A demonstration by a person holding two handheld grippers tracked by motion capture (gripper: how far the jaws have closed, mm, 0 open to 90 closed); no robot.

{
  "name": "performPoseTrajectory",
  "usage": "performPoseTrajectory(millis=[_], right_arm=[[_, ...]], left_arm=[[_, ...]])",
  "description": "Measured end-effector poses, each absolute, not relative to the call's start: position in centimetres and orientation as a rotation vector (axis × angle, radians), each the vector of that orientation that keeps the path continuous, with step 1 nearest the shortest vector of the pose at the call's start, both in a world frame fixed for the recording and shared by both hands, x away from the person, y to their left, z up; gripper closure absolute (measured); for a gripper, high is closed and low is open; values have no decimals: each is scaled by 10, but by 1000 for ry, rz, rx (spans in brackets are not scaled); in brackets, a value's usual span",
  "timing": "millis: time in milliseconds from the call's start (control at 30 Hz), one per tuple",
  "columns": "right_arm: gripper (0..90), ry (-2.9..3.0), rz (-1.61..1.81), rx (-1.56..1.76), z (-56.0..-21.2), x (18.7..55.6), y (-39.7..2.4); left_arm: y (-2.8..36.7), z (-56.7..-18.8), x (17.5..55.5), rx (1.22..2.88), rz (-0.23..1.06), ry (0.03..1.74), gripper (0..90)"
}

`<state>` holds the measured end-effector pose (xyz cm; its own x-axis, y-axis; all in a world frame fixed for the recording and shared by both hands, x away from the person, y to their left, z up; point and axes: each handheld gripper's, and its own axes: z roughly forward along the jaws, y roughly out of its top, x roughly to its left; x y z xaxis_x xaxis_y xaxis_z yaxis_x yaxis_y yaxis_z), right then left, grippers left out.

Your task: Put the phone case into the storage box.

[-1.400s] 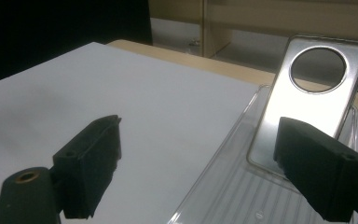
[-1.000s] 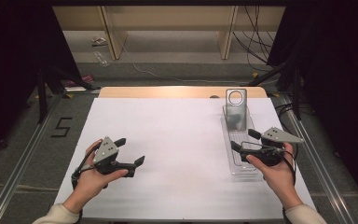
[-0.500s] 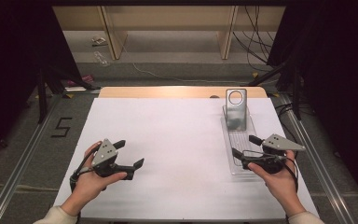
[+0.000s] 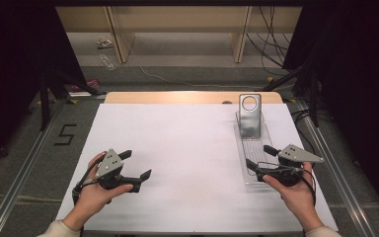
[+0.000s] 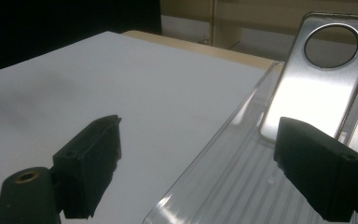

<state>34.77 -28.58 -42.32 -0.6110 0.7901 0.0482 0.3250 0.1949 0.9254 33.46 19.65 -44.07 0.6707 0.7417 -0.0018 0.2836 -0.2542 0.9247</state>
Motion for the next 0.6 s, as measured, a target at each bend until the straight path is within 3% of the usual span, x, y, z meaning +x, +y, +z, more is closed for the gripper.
performPoseTrajectory(millis=[600], right_arm=[[160,2022,1404,1028,-424,347,-285]], left_arm=[[197,-442,337,1819,539,830,62]])
